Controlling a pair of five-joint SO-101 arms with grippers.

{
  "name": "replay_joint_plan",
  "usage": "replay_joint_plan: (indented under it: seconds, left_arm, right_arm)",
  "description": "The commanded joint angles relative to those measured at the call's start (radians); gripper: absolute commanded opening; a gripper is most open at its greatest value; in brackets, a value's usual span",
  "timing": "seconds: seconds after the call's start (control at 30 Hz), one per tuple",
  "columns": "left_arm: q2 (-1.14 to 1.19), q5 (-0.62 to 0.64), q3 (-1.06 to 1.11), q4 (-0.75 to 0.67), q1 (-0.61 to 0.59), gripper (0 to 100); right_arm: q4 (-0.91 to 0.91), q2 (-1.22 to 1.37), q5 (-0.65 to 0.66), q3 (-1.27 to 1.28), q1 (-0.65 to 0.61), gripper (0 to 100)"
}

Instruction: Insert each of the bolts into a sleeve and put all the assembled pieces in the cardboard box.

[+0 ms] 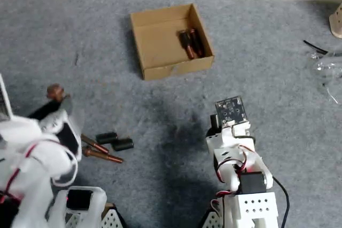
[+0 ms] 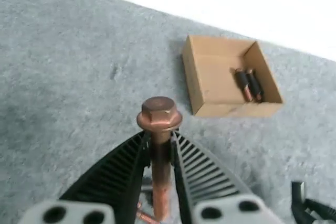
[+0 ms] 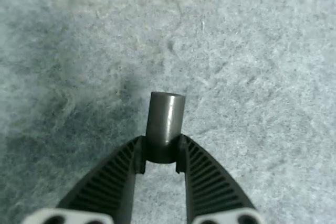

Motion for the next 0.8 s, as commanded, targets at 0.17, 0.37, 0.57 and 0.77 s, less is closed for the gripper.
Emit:
replay_joint_plan:
  seconds: [0.17, 0.37, 0.57, 0.77]
  left_arm:
    - [-0.262, -0.026, 0.366, -0.080, 0.007, 1]
    - [-0.486, -0.026, 0.725, -0.281, 0.012, 1]
    - [-0.704, -0.026, 1.012, -0.555, 0.013, 1]
    - [-0.710, -0.017, 1.158, -0.816, 0.019, 1]
  right_arm:
    - [-0.030, -0.015, -0.017, -0.012, -0.012, 0.4]
    - [-0.030, -0.015, -0.054, -0.019, -0.065, 0.4]
    - [-0.036, -0.015, -0.083, -0.019, -0.203, 0.4]
    - [-0.150, -0.015, -0.075, -0.016, -0.323, 0.4]
